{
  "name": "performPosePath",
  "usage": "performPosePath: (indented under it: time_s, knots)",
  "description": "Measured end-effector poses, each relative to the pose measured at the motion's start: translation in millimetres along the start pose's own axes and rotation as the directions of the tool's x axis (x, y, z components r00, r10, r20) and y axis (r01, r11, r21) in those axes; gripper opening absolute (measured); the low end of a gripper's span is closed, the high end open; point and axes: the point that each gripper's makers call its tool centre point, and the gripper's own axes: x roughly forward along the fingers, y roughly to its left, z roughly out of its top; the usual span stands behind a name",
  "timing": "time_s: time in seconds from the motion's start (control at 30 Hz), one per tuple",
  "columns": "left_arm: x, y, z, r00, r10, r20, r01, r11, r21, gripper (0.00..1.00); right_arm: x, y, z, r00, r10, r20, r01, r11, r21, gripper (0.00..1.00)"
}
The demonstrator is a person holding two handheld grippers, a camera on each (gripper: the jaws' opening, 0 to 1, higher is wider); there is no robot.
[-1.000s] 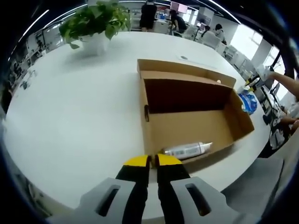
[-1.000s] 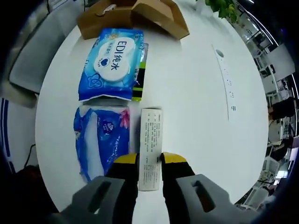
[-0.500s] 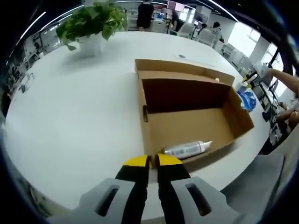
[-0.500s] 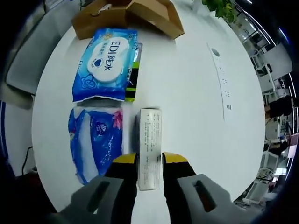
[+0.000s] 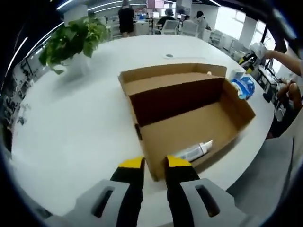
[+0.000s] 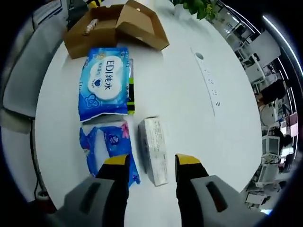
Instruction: Operate the shoe box by opening the lid, removing the specified soft item, and placing it in the target area until the item is outside and the box remains undamaged.
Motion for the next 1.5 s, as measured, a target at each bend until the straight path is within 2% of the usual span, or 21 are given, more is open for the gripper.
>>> performPosePath:
  time_s: [0.2,0.33,0.43,0.5,0.57,0.67,0.83,0.9,1.0,1.07,1.1,1.2,1.23,1.3,1.33,1.37,1.4,1.43,1.5]
  knots:
    - [-1.2,-5.8,9.7,1.000,-0.018,-0.020,0.020,0.994,0.108,0.19,-17.6,14.1,16.3,0.997,-0.035,0.063,0.030,0.997,0.075,0.45]
    - [0.8,-14.3,15.9,0.997,-0.067,-0.033,0.072,0.980,0.186,0.21,-32.0,24.4,31.4,0.990,-0.067,0.125,0.047,0.987,0.155,0.48]
    - [4.1,-20.6,19.1,0.993,-0.102,-0.061,0.115,0.959,0.258,0.23,-40.4,35.3,40.6,0.984,-0.073,0.165,0.037,0.977,0.211,0.52]
    - [7.1,-26.6,15.7,0.984,-0.141,-0.105,0.166,0.946,0.280,0.24,-44.6,42.5,43.9,0.982,-0.080,0.174,0.038,0.971,0.236,0.56]
    - [11.0,-28.3,13.0,0.979,-0.151,-0.136,0.186,0.936,0.300,0.25,-46.7,47.0,46.3,0.979,-0.089,0.185,0.041,0.967,0.253,0.58]
    - [17.5,-33.6,8.1,0.965,-0.173,-0.199,0.237,0.898,0.371,0.27,-52.3,60.6,54.2,0.972,-0.109,0.206,0.044,0.955,0.294,0.61]
    - [26.1,-40.9,7.0,0.940,-0.204,-0.272,0.309,0.847,0.432,0.28,-59.1,82.6,65.3,0.958,-0.146,0.247,0.048,0.931,0.363,0.70]
    - [29.1,-42.4,7.0,0.932,-0.214,-0.291,0.329,0.837,0.436,0.29,-59.3,91.6,66.2,0.956,-0.152,0.252,0.048,0.925,0.377,0.73]
    - [37.0,-40.0,6.7,0.919,-0.209,-0.336,0.359,0.795,0.489,0.30,-60.6,100.9,65.6,0.951,-0.174,0.255,0.055,0.908,0.414,0.78]
    - [39.2,-40.7,7.4,0.911,-0.217,-0.351,0.379,0.776,0.504,0.31,-62.7,106.6,67.2,0.946,-0.190,0.263,0.055,0.892,0.448,0.82]
    - [40.9,-42.2,8.2,0.905,-0.228,-0.360,0.398,0.755,0.521,0.32,-64.2,111.0,67.8,0.943,-0.201,0.266,0.055,0.880,0.471,0.84]
    - [44.9,-44.7,7.4,0.887,-0.246,-0.392,0.442,0.698,0.563,0.33,-67.6,124.6,71.9,0.936,-0.205,0.287,0.036,0.865,0.500,0.88]
    - [45.4,-47.5,5.7,0.875,-0.257,-0.411,0.467,0.672,0.575,0.34,-68.8,132.3,73.9,0.936,-0.203,0.289,0.028,0.858,0.512,0.90]
    - [46.5,-48.5,3.9,0.864,-0.249,-0.437,0.485,0.648,0.587,0.35,-71.4,138.0,75.0,0.932,-0.214,0.291,0.029,0.848,0.529,0.92]
    - [48.4,-49.2,3.1,0.856,-0.250,-0.452,0.500,0.624,0.601,0.35,-73.4,140.8,76.2,0.928,-0.224,0.298,0.028,0.840,0.542,0.93]
    - [50.6,-49.7,1.1,0.845,-0.251,-0.472,0.517,0.607,0.604,0.36,-75.7,144.0,78.2,0.922,-0.237,0.307,0.025,0.826,0.563,0.93]
    - [52.0,-49.4,-0.1,0.839,-0.247,-0.485,0.526,0.598,0.605,0.37,-77.0,146.3,79.5,0.919,-0.243,0.312,0.023,0.820,0.571,0.94]
    - [53.7,-50.5,-1.3,0.831,-0.245,-0.500,0.540,0.575,0.615,0.37,-78.5,150.4,81.5,0.915,-0.250,0.317,0.021,0.814,0.580,0.95]
    - [55.9,-53.4,-3.2,0.820,-0.248,-0.516,0.557,0.555,0.618,0.38,-79.8,155.8,84.0,0.910,-0.259,0.322,0.019,0.805,0.593,0.96]
